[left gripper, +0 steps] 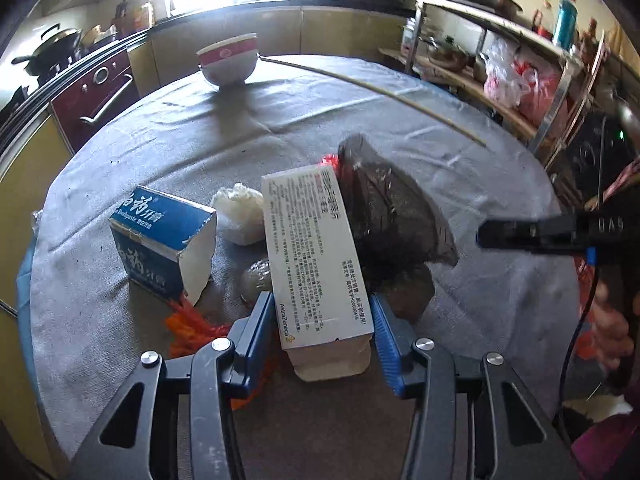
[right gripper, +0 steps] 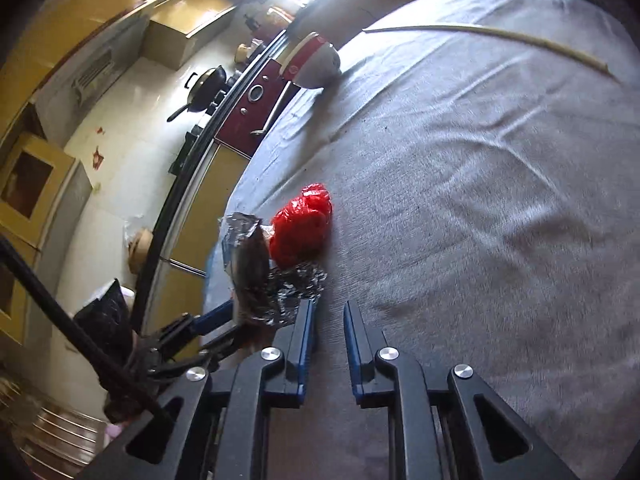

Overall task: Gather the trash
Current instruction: 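Grasp the black plastic bag with right tool while left tool grasps the white medicine box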

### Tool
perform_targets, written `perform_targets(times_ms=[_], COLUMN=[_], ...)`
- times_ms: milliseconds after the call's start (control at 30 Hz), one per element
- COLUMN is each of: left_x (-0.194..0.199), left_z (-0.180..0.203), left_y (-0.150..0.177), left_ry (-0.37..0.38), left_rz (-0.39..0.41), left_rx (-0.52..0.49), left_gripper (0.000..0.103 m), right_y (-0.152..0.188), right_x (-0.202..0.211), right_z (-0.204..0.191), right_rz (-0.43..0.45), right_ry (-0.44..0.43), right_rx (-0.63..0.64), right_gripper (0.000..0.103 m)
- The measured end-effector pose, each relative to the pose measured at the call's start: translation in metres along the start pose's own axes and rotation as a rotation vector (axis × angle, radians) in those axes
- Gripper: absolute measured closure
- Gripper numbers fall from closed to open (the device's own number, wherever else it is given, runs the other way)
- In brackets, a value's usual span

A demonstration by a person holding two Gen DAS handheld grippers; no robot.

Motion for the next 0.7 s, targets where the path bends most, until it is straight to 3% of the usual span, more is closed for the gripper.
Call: perform_targets(times_ms=[300, 333, 433, 500, 633, 700], left_x=[0.057, 0.066, 0.091, 0.101, 0.109, 0.109], left_z=[-0.010, -0.011, -0.016, -0.020, -0.025, -0.027], left_y=[0.013, 0.017, 0.029, 0.035, 0.041, 0.041], left_ry=[-0.092, -0.110, -0.172, -0.180, -0.200, -0.210], left_rz=[0.097, 0.105, 0.124, 0.135, 0.140, 0.130], left_rx=[0.073, 0.076, 0.098, 0.126, 0.169, 0.186], left_gripper=[0.054, 0.054, 0.054, 0.054, 0.054, 0.054], right_y=[0.022, 0.025, 0.029, 0.029, 0.032, 0.035], right_x=[-0.028, -0.033, -0.044, -0.050, -0.073, -0.085], right_z=[-0.031, -0.036, -0.048, -0.054, -0.066, -0.069], right_rz=[-0.086, -0.091, -0.083, -0.045, -0.056, -0.065], right_ry=[0.042, 0.055, 0.074, 0.080, 0.123, 0.154], right_rx=[0.159, 0.187, 0.244, 0.281, 0.360, 0.408], right_gripper=[0.073, 0.068, 0.024, 0.024, 0.026, 0.038])
Point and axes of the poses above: each gripper's, at about its wrist camera, not at the fingertips, and x roughly against the way its jaws point, z to its right, y to its underside, the point moved 8 cm from there along -x, roughly the way its jaws point, and after that the axes turned 12 degrees about -x, right-handed, at the moved point
